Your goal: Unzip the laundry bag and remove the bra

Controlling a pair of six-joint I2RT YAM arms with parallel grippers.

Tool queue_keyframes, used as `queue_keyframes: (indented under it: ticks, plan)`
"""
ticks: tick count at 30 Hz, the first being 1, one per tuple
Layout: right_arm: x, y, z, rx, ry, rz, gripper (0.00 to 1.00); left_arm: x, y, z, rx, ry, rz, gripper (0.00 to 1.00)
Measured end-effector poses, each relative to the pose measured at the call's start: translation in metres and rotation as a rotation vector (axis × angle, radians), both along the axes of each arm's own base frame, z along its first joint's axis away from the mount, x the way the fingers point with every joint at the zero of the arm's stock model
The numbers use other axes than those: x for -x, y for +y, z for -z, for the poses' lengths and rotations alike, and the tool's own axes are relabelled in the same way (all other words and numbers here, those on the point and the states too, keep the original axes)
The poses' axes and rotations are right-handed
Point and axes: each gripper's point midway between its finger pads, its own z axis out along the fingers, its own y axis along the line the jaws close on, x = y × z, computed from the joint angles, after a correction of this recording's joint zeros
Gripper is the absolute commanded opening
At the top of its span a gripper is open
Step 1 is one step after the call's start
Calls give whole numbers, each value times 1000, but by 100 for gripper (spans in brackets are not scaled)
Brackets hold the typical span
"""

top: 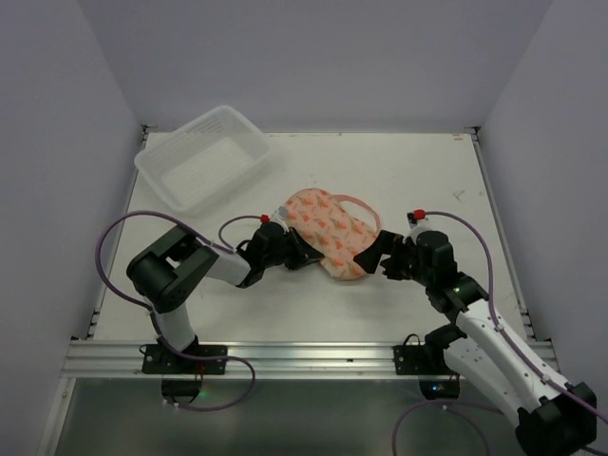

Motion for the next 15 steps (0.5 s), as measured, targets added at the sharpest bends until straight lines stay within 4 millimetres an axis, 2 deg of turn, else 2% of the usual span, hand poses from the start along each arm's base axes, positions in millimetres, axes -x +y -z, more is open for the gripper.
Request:
queue_keyframes:
  ticks: [3, 5, 6, 9, 13, 15]
  plan:
    - [6, 17, 13, 17, 32, -50, 98, 1, -2, -3, 16, 1, 9, 0]
    - [10, 27, 22, 33, 51, -78, 93, 1, -3, -5, 20, -1, 11, 0]
    - [12, 31, 25, 42, 58, -87, 85, 1, -3, -6, 20, 0, 12, 0]
    - [17, 44, 35, 64, 77, -109, 81, 0, -5, -12, 26, 8, 8, 0]
    - [24, 60, 50, 104, 98, -136, 67, -4, -8, -18, 7, 48, 0, 0]
    - [27, 66, 59, 130, 106, -148, 64, -5, -9, -20, -2, 77, -7, 0]
